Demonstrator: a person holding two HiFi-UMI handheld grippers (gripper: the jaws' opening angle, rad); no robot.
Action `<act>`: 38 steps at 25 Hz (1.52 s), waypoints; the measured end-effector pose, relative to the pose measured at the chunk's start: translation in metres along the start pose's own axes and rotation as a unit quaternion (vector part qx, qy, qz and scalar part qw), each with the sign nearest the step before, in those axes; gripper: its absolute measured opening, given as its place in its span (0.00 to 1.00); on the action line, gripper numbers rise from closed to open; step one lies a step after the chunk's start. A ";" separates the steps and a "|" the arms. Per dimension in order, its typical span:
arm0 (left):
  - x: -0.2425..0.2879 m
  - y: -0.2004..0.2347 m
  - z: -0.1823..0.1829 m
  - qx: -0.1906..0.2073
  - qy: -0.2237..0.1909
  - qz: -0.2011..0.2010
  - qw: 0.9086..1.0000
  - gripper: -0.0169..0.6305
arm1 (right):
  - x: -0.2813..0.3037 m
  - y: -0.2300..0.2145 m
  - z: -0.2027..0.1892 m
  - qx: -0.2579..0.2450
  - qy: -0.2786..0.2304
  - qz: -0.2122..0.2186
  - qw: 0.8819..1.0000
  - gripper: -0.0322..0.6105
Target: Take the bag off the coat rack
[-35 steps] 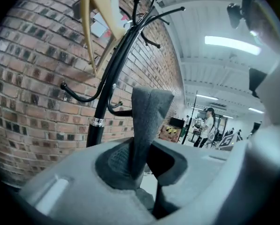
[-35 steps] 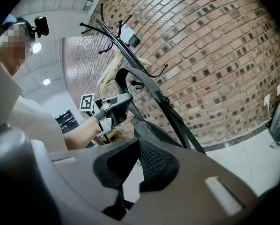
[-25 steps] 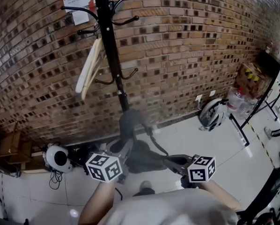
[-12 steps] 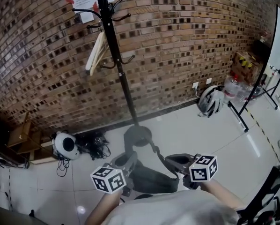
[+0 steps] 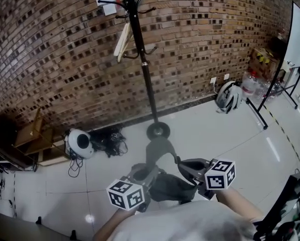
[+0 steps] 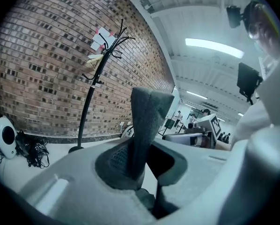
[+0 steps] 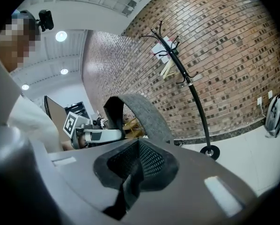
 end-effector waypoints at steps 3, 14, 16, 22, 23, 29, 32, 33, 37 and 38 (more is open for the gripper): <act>-0.028 0.003 -0.001 0.013 -0.005 0.000 1.000 0.10 | 0.011 0.032 -0.017 -0.003 -0.001 -0.002 1.000 0.05; -0.100 0.022 0.004 0.022 -0.023 0.036 0.999 0.10 | 0.025 0.089 -0.025 -0.026 -0.011 -0.002 1.000 0.05; -0.105 0.024 0.000 0.019 -0.022 0.042 0.999 0.10 | 0.027 0.093 -0.027 -0.030 -0.008 0.002 1.000 0.05; -0.110 0.039 -0.011 0.003 -0.028 0.051 0.998 0.10 | 0.038 0.092 -0.037 -0.046 0.001 0.004 0.999 0.05; -0.110 0.041 -0.013 0.002 -0.029 0.050 0.998 0.10 | 0.039 0.092 -0.039 -0.048 0.000 0.004 0.999 0.05; -0.097 0.040 -0.001 -0.004 -0.031 0.042 0.999 0.11 | 0.036 0.086 -0.025 -0.048 0.001 -0.004 0.999 0.05; -0.087 0.036 0.000 -0.001 -0.033 0.036 0.999 0.10 | 0.030 0.077 -0.023 -0.049 0.001 -0.007 0.999 0.05; -0.085 0.034 0.000 0.001 -0.034 0.035 0.999 0.10 | 0.028 0.076 -0.022 -0.049 0.000 -0.009 0.999 0.05; -0.079 0.034 0.008 0.001 -0.029 0.027 0.999 0.10 | 0.028 0.075 -0.014 -0.045 -0.001 -0.017 0.999 0.05; -0.076 0.035 0.010 0.000 -0.027 0.026 0.999 0.11 | 0.030 0.072 -0.011 -0.044 0.000 -0.018 0.999 0.05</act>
Point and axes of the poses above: the fingertips, and each gripper's own axes: x forward along the fingers, y to its left, z out of its top, the point moved 2 cm from there along -x, backward along the fingers, and after that the axes turned 8 degrees about -y, right-handed, at the moved point
